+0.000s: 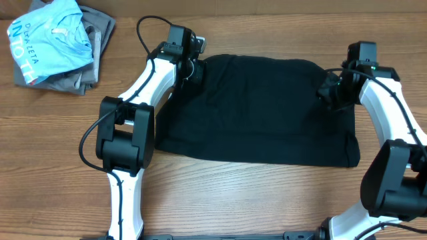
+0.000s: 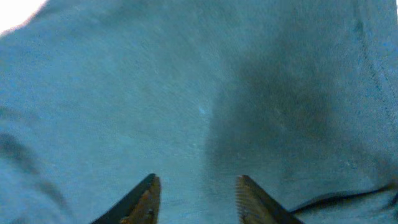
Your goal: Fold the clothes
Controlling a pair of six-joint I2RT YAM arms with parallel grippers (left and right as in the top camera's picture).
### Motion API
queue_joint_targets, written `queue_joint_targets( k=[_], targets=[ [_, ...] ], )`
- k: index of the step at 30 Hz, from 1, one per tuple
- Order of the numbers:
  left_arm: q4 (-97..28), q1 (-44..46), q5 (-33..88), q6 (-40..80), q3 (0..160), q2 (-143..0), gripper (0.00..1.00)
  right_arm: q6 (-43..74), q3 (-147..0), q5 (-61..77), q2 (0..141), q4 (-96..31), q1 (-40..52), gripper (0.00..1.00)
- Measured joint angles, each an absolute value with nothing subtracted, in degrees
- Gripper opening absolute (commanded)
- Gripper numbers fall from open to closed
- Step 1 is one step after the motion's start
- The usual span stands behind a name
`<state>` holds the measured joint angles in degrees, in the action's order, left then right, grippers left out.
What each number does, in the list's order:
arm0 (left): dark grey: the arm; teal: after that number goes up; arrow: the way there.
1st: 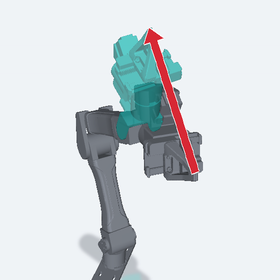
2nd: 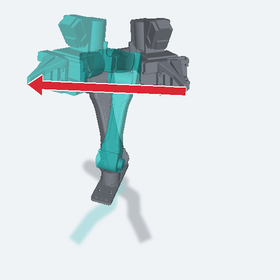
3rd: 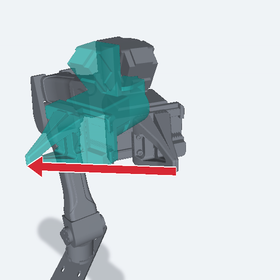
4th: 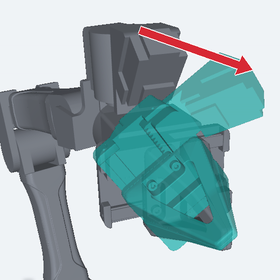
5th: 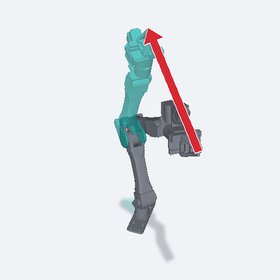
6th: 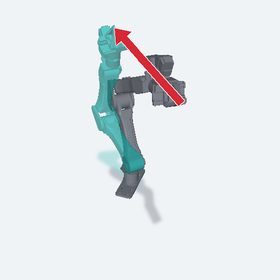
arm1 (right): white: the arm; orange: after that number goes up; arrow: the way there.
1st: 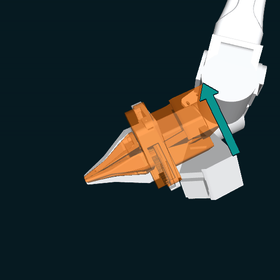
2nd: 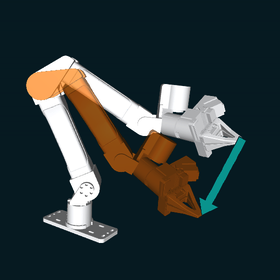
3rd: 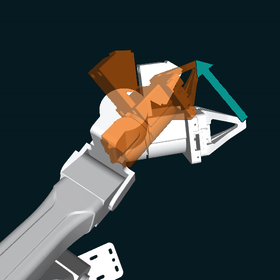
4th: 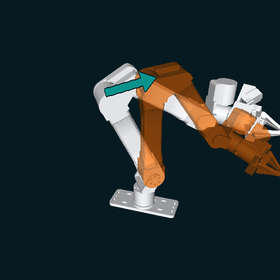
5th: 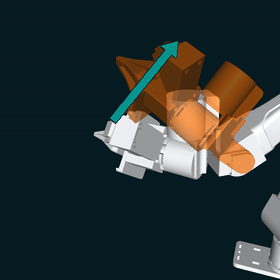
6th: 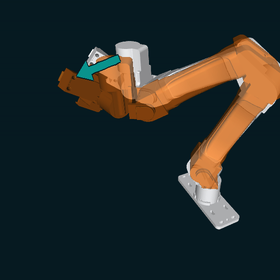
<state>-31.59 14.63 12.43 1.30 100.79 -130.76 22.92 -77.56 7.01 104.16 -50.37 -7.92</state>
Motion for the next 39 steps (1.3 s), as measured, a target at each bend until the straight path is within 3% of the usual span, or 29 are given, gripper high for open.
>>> queue_joint_targets(
  k=[7,14,19,28,37,38,39],
  targets=[
    [-36.86,14.59,10.92,1.41,100.79,-132.0,0.19,24.12,-72.2,7.14,106.02,-47.35,-7.81,0.22],
    [-42.96,14.02,5.5,4.89,102.02,-132.22,0.04,26.13,-64.64,7.25,106.59,-44.12,-7.4,0.16],
    [-48.34,11.55,4.86,8.86,102.13,-131.83,0.04,27.38,-62.17,7.2,105.97,-41.82,-7.42,0.04],
    [-61.93,3.27,6.15,16.99,101.51,-130.98,0.04,31.55,-61.76,9.47,105.65,-47.62,-7.18,0.04],
    [-67.4,2.0,6.37,19.38,100.79,-130.8,0.04,34.52,-60.4,7.92,104.47,-55.75,-5.1,0.04],
    [-66.89,2.0,6.37,19.31,100.55,-130.58,0.04,34.74,-60.31,7.14,104.22,-55.83,-5.1,0.04],
    [-66.5,2.02,6.33,19.16,100.36,-130.45,0.04,34.92,-60.34,6.22,104.03,-55.83,-5.13,0.12]
  ],
)
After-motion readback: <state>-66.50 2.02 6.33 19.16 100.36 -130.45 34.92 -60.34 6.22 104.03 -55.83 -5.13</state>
